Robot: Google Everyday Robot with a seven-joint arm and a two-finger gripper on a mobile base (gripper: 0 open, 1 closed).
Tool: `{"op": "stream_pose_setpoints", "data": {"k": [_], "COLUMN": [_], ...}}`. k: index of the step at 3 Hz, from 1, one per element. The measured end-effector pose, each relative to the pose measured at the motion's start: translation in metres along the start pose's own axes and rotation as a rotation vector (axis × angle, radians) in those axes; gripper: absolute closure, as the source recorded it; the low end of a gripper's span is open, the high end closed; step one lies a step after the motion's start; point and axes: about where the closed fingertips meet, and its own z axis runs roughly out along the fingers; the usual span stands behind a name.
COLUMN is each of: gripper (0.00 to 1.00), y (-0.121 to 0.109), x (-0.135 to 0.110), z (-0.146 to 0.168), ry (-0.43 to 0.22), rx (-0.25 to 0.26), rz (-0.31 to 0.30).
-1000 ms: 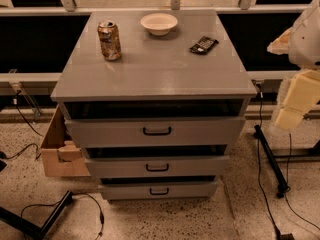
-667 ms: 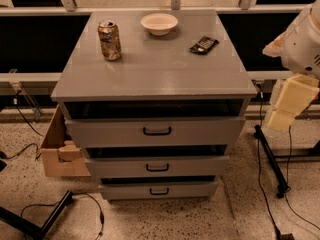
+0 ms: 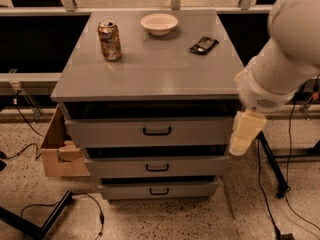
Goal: Open top drawer
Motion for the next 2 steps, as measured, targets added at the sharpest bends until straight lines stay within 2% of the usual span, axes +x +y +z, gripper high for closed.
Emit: {"op": "stream_pose_setpoints", "data": {"k": [2], "gripper": [0.00], "y": [-0.002], "x": [-0.011], "z": [0.098], "ry": [0.027], "rx": [0.012], "rz": [-0.091]}}
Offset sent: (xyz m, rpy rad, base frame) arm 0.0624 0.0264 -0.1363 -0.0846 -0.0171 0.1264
